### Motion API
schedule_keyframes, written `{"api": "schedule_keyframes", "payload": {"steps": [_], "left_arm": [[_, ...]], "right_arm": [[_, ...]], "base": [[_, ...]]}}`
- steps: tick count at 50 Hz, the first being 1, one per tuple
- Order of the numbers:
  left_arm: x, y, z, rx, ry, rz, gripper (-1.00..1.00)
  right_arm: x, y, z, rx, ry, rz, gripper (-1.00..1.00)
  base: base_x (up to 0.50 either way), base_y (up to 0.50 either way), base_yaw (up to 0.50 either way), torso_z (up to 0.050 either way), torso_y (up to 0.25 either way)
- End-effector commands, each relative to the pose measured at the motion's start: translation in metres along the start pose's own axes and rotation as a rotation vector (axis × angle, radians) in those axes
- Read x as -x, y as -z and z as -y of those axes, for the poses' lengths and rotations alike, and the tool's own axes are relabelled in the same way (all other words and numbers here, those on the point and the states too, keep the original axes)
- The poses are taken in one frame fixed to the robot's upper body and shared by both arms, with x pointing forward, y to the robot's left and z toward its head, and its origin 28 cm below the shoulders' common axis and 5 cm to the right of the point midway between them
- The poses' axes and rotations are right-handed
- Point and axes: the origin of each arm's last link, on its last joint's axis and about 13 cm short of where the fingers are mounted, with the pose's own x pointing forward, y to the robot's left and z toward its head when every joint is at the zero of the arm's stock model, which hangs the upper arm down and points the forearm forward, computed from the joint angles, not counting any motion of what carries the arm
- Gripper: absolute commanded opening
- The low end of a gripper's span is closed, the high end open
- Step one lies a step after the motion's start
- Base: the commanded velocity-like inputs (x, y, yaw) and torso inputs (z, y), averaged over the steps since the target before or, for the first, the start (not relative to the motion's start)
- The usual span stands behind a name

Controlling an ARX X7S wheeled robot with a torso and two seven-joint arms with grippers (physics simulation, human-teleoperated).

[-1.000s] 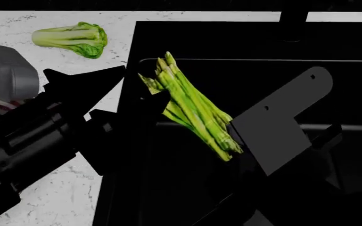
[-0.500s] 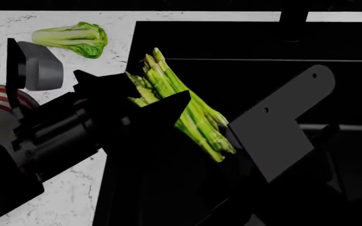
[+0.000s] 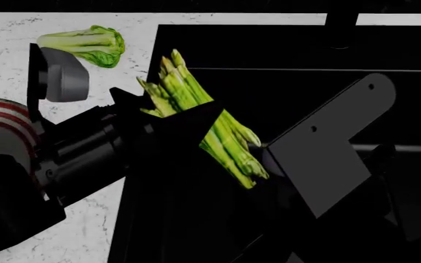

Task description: Pick the asparagus from the sink and place it on the plate located on the counter

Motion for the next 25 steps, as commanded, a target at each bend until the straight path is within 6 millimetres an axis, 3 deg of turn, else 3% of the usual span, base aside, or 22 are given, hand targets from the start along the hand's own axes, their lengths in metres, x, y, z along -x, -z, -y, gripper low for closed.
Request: {"api": "schedule_keyframes", "payload": {"steps": [1, 6, 7, 25], "left_arm": [[0.0020, 0.0012, -0.0036, 0.004, -0.021, 0.014, -1.00], [0.0017, 0.0016, -0.0029, 0.004, -0.013, 0.018, -1.00], [0.0017, 0.0018, -0.0029, 0.005, -0.012, 0.018, -1.00], [0.0056, -0.0050, -0.0032, -0.047, -0.071, 0.017, -1.00]], "right_arm": [[0.0007, -0.0027, 0.0009, -0.005, 0.001, 0.024, -1.00], [0.0005, -0.0031, 0.0014, -0.003, 0.011, 0.030, -1.00], [0.0003, -0.0032, 0.0016, -0.002, 0.013, 0.031, 1.00], [0.0071, -0.0005, 0.0064, 0.003, 0.058, 0.035, 1.00]], "base": [[0.00, 0.00, 0.00, 0.000, 0.000], [0.00, 0.00, 0.00, 0.000, 0.000], [0.00, 0.00, 0.00, 0.000, 0.000], [0.00, 0.00, 0.00, 0.000, 0.001]]}}
